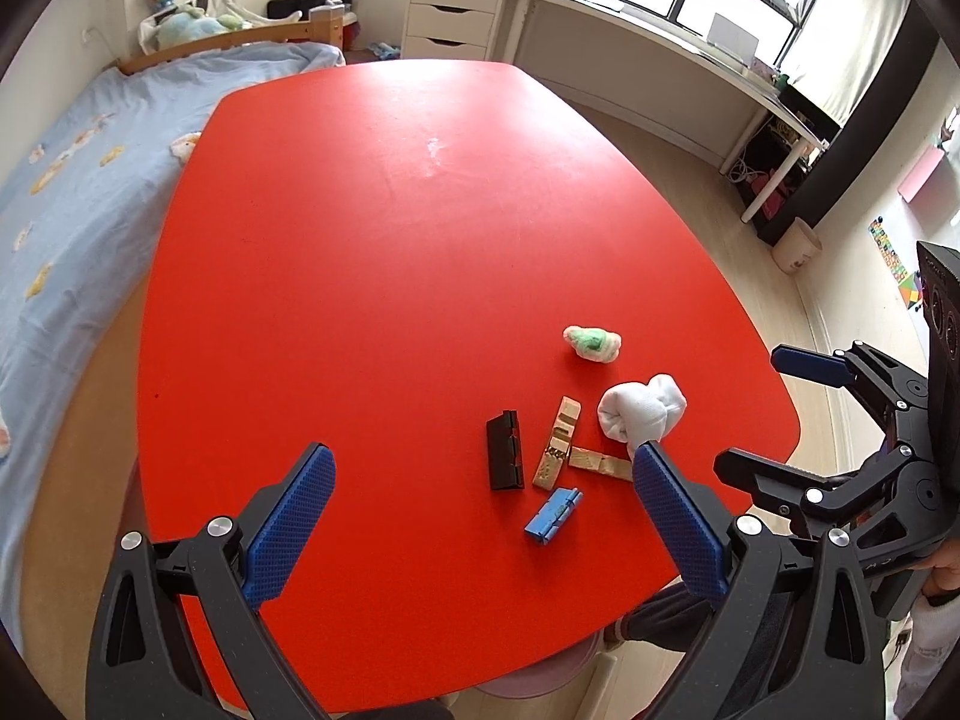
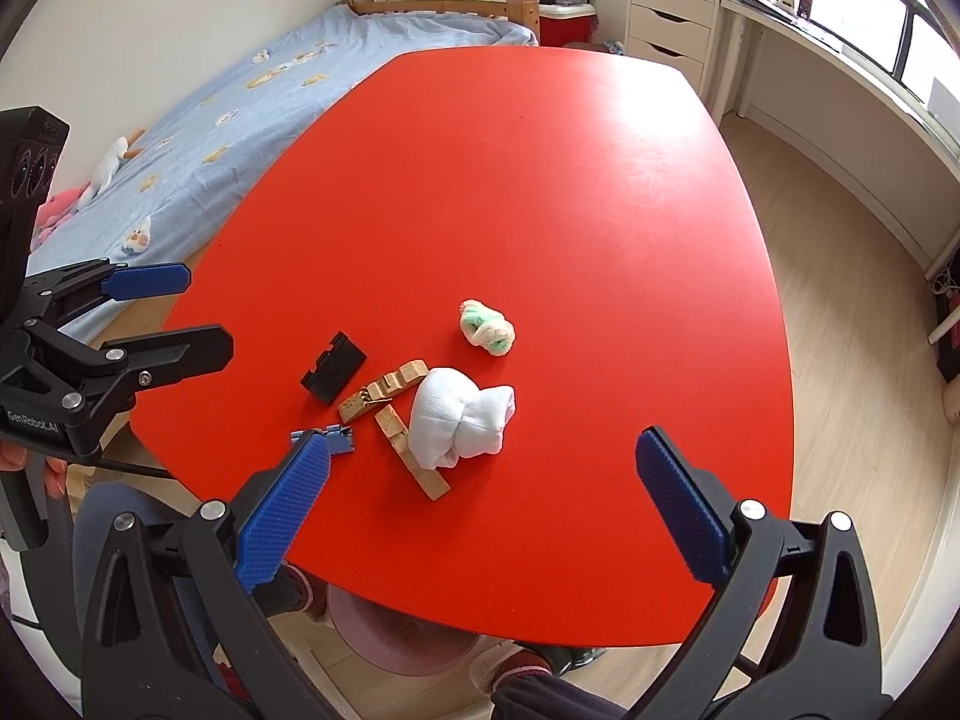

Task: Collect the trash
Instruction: 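Reach both tools toward the small black box and white sock, then close left tool on the small black box while right tool grasps the white sock, then carry the black box in left tool while right tool carries the white sock to the bin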

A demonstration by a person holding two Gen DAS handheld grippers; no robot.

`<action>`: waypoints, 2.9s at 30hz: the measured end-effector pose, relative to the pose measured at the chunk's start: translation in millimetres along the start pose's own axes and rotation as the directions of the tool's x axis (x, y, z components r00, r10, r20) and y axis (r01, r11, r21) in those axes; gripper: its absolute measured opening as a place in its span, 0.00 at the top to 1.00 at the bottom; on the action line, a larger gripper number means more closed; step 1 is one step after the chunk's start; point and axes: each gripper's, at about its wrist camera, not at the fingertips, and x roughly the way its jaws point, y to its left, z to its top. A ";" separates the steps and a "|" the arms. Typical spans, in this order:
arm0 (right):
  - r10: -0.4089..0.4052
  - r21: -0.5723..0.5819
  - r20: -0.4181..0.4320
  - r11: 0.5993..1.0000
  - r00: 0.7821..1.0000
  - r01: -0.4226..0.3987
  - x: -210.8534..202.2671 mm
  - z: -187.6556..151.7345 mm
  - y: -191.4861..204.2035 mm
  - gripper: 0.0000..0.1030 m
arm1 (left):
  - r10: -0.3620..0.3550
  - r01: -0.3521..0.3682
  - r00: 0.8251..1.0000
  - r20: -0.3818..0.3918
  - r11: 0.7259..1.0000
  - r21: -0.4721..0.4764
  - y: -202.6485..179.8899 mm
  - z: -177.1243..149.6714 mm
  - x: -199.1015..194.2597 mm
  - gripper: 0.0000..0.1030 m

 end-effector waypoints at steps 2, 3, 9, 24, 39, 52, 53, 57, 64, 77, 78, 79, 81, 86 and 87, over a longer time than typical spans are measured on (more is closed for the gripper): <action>-0.004 -0.005 -0.016 1.000 1.000 0.004 7.8 1.7 0.8 0.03 | 0.012 -0.012 1.000 -0.027 1.000 0.002 0.5 3.3 11.0 0.07; -0.006 -0.006 -0.023 1.000 1.000 0.006 11.7 2.7 1.0 0.03 | 0.018 -0.018 0.999 -0.043 1.000 0.000 1.5 5.3 16.6 0.07; -0.023 -0.006 -0.047 1.000 0.999 0.023 30.0 4.8 -0.5 0.03 | 0.049 -0.053 0.992 -0.118 0.998 -0.029 5.6 10.0 43.4 0.07; -0.004 -0.001 -0.076 1.000 0.997 0.004 57.8 9.4 -4.0 0.25 | 0.052 -0.057 0.986 -0.159 0.998 -0.030 -0.8 12.3 67.1 0.36; 0.004 -0.011 -0.072 1.000 0.997 -0.005 60.9 9.9 1.3 0.61 | 0.003 -0.003 0.987 -0.159 1.000 0.002 -3.5 6.5 66.3 0.90; 0.000 -0.010 -0.036 1.000 0.999 0.000 45.4 9.8 1.2 0.62 | 0.031 -0.028 0.995 -0.098 0.999 0.032 -8.9 -1.9 48.1 0.91; 0.000 -0.010 -0.033 1.000 0.999 0.000 43.9 10.2 1.2 0.62 | 0.033 -0.030 0.995 -0.094 0.999 0.033 -10.5 -1.7 47.6 0.91; -0.001 -0.010 -0.019 1.000 1.000 0.001 37.1 11.4 1.9 0.63 | 0.039 -0.036 0.996 -0.079 0.999 0.038 -10.9 -2.7 41.7 0.92; -0.004 -0.009 0.008 1.000 1.000 0.004 23.8 11.2 3.8 0.63 | 0.041 -0.039 0.998 -0.052 0.998 0.045 -17.1 -7.8 32.5 0.93; 0.014 -0.019 0.067 1.000 0.998 -0.013 -10.5 1.6 6.4 0.63 | 0.043 -0.044 0.999 0.013 0.997 0.058 -24.0 -19.7 2.9 0.93; 0.016 -0.023 0.073 1.000 0.997 -0.014 -14.0 0.5 7.0 0.63 | 0.044 -0.045 0.999 0.021 0.997 0.062 -25.8 -21.5 -0.9 0.93; 0.018 -0.026 0.078 1.000 0.997 -0.016 -17.5 -0.9 7.8 0.63 | 0.042 -0.044 0.999 0.030 0.997 0.065 -27.1 -22.6 -4.7 0.93; 0.021 -0.031 0.089 0.999 0.996 -0.019 -24.9 -4.1 9.6 0.63 | 0.039 -0.042 0.998 0.046 0.997 0.070 -29.5 -26.3 -12.3 0.93; 0.028 -0.041 0.117 0.999 0.993 -0.023 -44.1 -14.1 12.4 0.63 | 0.026 -0.033 0.996 0.082 0.996 0.083 -34.4 -35.6 -32.6 0.93; 0.029 -0.044 0.122 0.999 0.992 -0.024 -47.8 -16.0 13.0 0.63 | 0.023 -0.031 0.996 0.090 0.996 0.087 -35.6 -38.4 -37.4 0.93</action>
